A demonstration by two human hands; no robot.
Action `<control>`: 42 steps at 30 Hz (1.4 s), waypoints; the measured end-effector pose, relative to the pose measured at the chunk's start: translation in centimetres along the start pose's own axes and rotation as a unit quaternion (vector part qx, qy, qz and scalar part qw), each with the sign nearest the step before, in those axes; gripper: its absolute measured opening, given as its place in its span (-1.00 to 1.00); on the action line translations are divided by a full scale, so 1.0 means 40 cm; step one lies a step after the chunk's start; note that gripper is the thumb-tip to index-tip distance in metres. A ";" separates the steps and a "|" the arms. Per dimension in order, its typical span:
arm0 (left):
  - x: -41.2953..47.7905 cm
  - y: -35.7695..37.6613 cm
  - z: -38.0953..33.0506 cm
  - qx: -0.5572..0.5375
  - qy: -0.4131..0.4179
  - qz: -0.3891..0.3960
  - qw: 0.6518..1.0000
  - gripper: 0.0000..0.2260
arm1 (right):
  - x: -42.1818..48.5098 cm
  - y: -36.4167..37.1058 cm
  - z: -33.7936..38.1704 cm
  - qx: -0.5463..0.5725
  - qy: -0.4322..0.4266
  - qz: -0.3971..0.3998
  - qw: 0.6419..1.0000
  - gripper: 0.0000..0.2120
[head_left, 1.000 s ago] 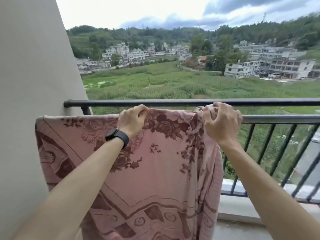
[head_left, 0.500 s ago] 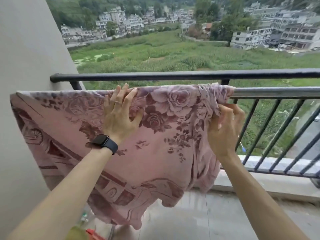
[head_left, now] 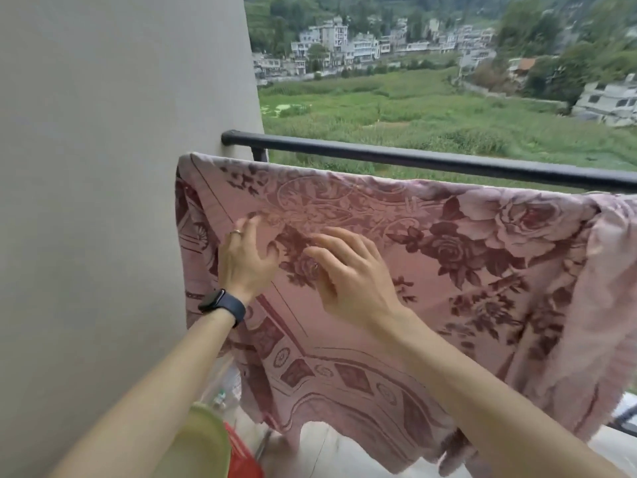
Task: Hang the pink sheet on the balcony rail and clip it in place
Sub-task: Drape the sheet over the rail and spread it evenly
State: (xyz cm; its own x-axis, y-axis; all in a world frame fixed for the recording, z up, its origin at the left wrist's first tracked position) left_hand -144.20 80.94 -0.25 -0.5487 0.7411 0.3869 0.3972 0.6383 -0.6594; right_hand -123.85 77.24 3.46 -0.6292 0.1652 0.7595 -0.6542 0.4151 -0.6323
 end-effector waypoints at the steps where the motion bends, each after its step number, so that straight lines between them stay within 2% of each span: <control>1: 0.024 -0.017 0.079 -0.009 -0.027 0.011 1.000 -0.56 | 0.053 0.052 0.019 -0.002 -0.005 0.016 1.000 -0.73; 6: 0.191 -0.121 0.465 -0.043 -0.204 0.008 0.978 -0.55 | 0.337 0.257 0.047 -0.042 -0.005 0.081 0.996 -0.68; 8: 0.256 -0.123 0.580 -0.030 -0.248 0.061 0.966 -0.50 | 0.450 0.307 0.039 -0.073 0.019 0.111 0.991 -0.62; 11: 0.333 -0.083 0.665 -0.023 -0.249 0.186 0.950 -0.36 | 0.587 0.385 0.006 -0.105 0.073 0.157 0.979 -0.52; 13: 0.377 -0.060 0.679 -0.040 -0.226 0.218 0.949 -0.43 | 0.640 0.451 -0.017 -0.107 0.100 0.212 0.966 -0.53; 14: 0.401 -0.062 0.678 -0.051 -0.210 0.206 0.954 -0.54 | 0.653 0.474 -0.021 -0.114 0.099 0.231 0.961 -0.56; 17: 0.477 -0.138 0.645 -0.138 -0.193 0.091 0.967 -0.88 | 0.655 0.472 -0.017 -0.151 0.062 0.229 0.960 -0.59; 20: 0.574 -0.250 0.586 -0.210 -0.158 0.028 0.965 -0.87 | 0.627 0.412 -0.027 -0.187 0.056 0.199 0.960 -0.57; 25: 0.680 -0.374 0.328 -0.243 0.005 0.050 0.969 -0.90 | 0.485 0.250 -0.067 -0.268 0.149 0.152 0.940 -0.58; 28: 0.645 -0.374 0.141 -0.234 0.106 0.099 0.961 -0.83 | 0.385 0.166 -0.068 -0.305 0.189 0.134 0.924 -0.47; 31: 0.552 -0.347 -0.014 -0.213 0.189 0.153 0.946 -0.85 | 0.276 0.082 -0.083 -0.338 0.229 0.149 0.901 -0.41; 34: 0.468 -0.257 -0.097 -0.106 0.224 0.239 0.939 -0.82 | 0.187 -0.008 -0.116 -0.362 0.263 0.165 0.879 -0.32; 36: 0.419 -0.200 -0.108 -0.011 0.222 0.283 0.933 -0.74 | 0.153 -0.053 -0.132 -0.350 0.278 0.166 0.879 -0.34; 38: 0.387 -0.192 -0.100 0.005 0.237 0.269 0.933 -0.72 | 0.128 -0.089 -0.142 -0.331 0.292 0.136 0.887 -0.40; 40: 0.383 -0.208 -0.061 -0.007 0.242 0.213 0.946 -0.69 | 0.102 -0.114 -0.147 -0.339 0.291 0.111 0.887 -0.45; 42: 0.407 -0.218 0.006 0.031 0.221 0.149 0.963 -0.63 | 0.066 -0.124 -0.154 -0.319 0.292 0.086 0.897 -0.52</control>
State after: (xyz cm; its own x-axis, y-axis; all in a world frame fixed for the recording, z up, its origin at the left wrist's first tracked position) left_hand -156.77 87.40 11.63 -0.0453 0.9143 0.4024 0.4359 0.3805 -0.8156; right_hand -119.69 81.14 9.54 -0.2485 0.6396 0.7274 -0.0773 0.7355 -0.6731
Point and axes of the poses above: each hand's wrist, its own x-axis towards the middle knuckle, its own y-axis out of the palm, z = x × y, the point moved 8 cm from there along x, towards the middle knuckle, and after that the axes turned 15 degrees about -y, right-handed, at the moved point
